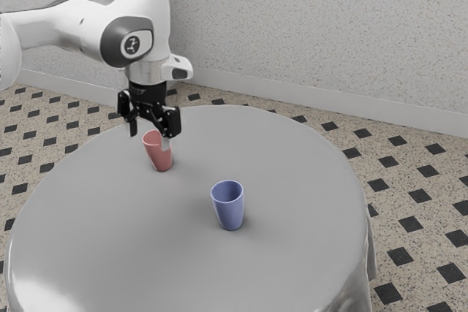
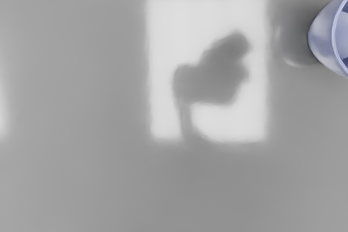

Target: Place the left cup onto the right cup

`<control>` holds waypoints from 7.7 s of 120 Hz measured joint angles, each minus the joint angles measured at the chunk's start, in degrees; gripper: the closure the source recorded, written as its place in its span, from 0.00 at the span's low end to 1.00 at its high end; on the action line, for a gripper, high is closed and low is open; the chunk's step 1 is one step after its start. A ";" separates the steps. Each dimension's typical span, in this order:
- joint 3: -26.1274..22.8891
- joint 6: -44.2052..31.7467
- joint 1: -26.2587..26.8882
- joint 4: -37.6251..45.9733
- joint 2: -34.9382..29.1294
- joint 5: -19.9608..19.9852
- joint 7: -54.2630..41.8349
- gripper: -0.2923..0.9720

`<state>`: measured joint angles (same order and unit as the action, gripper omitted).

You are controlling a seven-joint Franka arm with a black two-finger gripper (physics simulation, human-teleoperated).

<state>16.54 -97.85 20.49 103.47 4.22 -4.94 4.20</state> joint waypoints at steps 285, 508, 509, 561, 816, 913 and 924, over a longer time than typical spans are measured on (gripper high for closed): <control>-0.41 -5.11 -15.48 -18.24 25.05 10.24 -9.48 0.23; -5.29 -14.23 -20.01 -26.62 34.76 11.15 -11.97 0.23; -5.28 -14.26 -20.00 -26.57 34.78 11.15 -11.97 0.23; -5.55 -15.69 -20.12 -23.87 35.20 11.21 -11.92 0.29; -18.00 -13.36 -12.35 -25.48 21.48 2.75 -8.30 0.85; -26.78 -12.84 -12.06 -24.81 21.35 -3.91 -0.23 0.85; -26.76 -12.81 -12.07 -21.39 18.88 -3.85 0.50 0.85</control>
<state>-10.22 -110.66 8.42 82.08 23.10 -8.79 4.71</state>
